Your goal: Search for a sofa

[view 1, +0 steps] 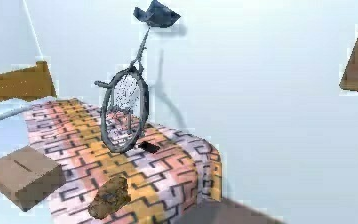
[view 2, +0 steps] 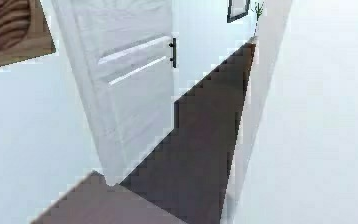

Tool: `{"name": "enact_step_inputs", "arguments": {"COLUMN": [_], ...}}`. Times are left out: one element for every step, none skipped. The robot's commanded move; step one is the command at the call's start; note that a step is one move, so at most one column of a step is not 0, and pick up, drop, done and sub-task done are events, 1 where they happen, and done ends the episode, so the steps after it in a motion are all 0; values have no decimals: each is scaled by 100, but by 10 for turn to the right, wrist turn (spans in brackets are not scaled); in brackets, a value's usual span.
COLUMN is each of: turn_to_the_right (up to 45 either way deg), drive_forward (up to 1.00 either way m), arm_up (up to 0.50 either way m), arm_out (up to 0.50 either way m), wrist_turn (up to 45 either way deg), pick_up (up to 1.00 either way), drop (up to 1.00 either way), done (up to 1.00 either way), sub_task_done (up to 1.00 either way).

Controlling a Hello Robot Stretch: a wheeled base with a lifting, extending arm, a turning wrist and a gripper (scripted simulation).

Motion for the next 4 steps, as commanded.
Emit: {"name": "enact_step_inputs", "arguments": {"turn_to_the_right": [450,300,0,420], "drive_forward": [0,0,80,0], "arm_up": [0,0,0,0], "arm_out": [0,0,0,0], "wrist_turn": [0,0,0,0], "pick_up": [0,0,0,0], "drop": [0,0,0,0], "done": [0,0,0,0], "sub_task_done": [0,0,0,0]}}
